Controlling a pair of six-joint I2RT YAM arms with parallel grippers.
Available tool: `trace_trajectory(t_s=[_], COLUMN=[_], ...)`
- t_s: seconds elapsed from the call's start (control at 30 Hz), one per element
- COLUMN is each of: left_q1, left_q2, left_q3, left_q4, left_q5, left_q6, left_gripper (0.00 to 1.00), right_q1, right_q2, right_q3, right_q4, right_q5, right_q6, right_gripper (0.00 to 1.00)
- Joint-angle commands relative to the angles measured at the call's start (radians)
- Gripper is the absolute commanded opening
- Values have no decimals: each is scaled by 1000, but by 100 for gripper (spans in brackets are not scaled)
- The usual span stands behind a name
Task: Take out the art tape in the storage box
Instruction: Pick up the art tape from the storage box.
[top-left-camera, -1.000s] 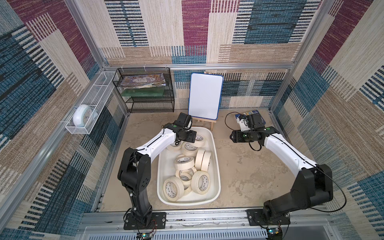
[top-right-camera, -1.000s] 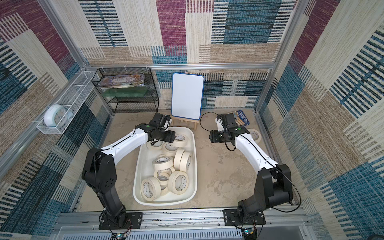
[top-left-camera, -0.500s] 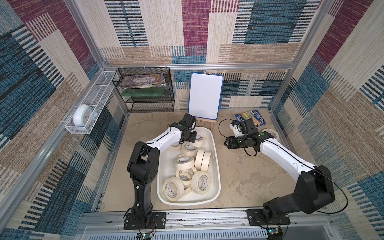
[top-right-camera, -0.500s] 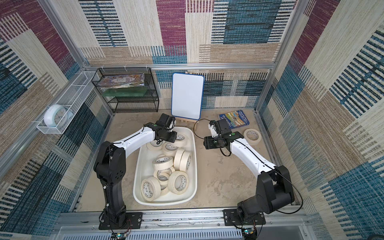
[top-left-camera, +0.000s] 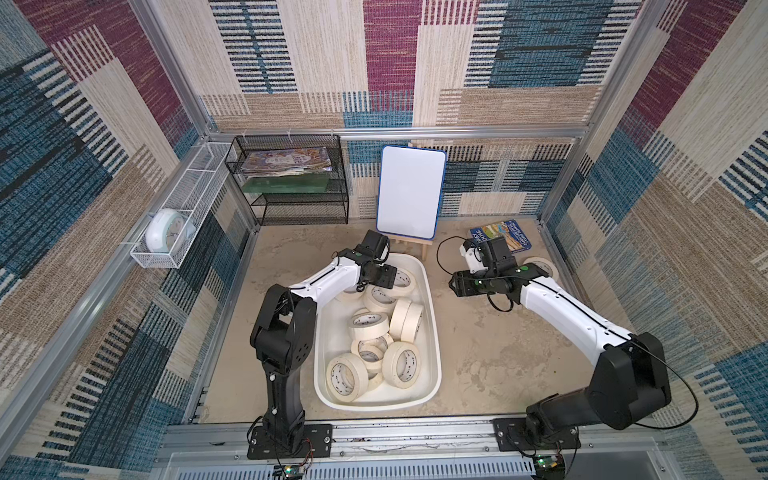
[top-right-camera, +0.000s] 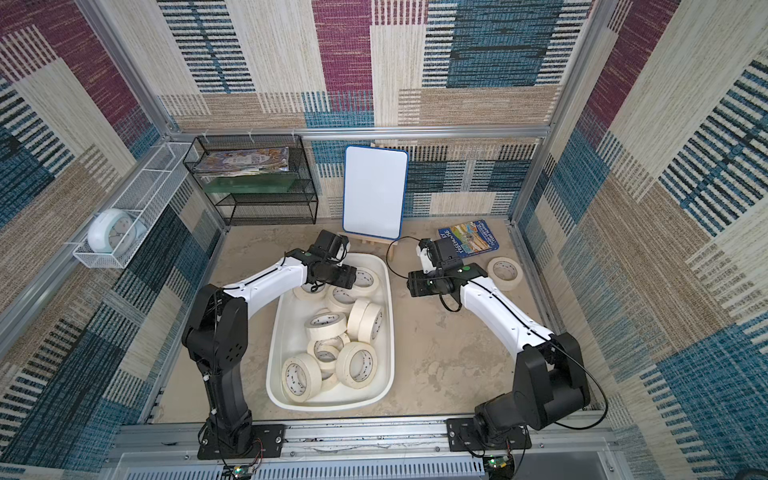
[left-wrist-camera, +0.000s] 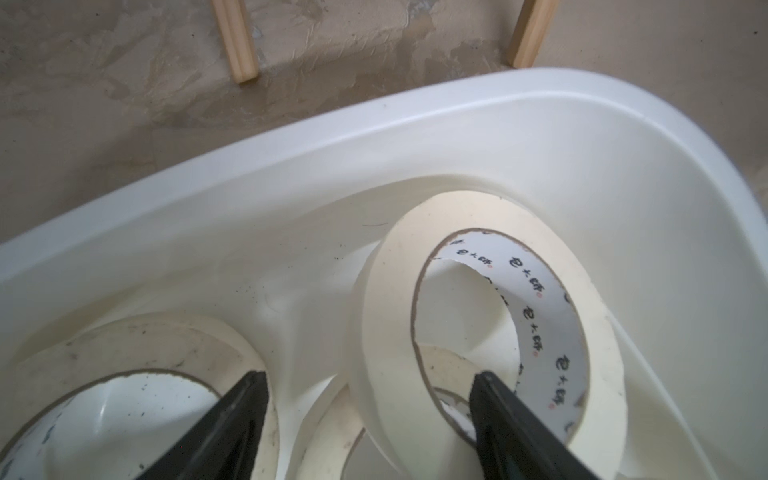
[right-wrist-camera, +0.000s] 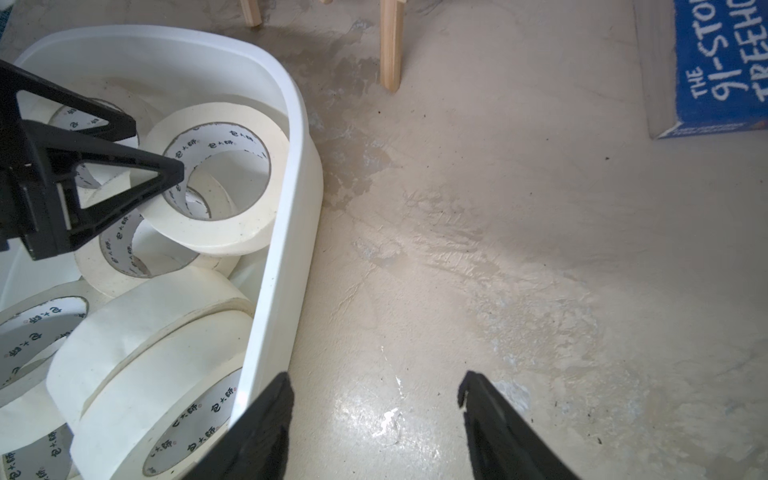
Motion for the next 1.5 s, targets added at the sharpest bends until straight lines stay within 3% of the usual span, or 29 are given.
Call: trace_trajectory(t_s=[0.0,0.13,0.23,0.33,0.43,0.57,0.77,1.07,1.27,1.33,1.47], left_q1=[-3,-7,-9,-9,-9,-8,-32,-79,-94,-94,-97], left_q2=[40,88,101,96,63,-12,-117,-160,-195,-198,-197], left_q3=[11,43,56,58,48,34,68,93,93,93,92], left_q4=[-186,-186,-186,-187,-189,-201,-244,-272,-273,-273,-272], left_q5=[84,115,109,93,63,28,-20,-60,-80,-85,-84], left_q6=[26,27,28,29,29,26,32,34,32,34,34], left_gripper=[81,70,50,23,11,8,8,8,8,8,15], right_q1=[1,3,3,3,3,12,107,225,236,238,241], right_q2=[3,-4,-8,-6,-8,-8,40,207,289,299,295], right_q3=[1,-10,-15,-15,-11,19,149,307,330,328,330], right_q4=[8,6,2,3,5,11,21,43,43,51,54], right_q5=[10,29,46,51,47,0,-68,-104,-107,-115,-90], right_q6=[-1,-6,-10,-10,-10,1,41,65,70,74,84], right_gripper=[68,68,68,67,67,66,65,65,63,58,27])
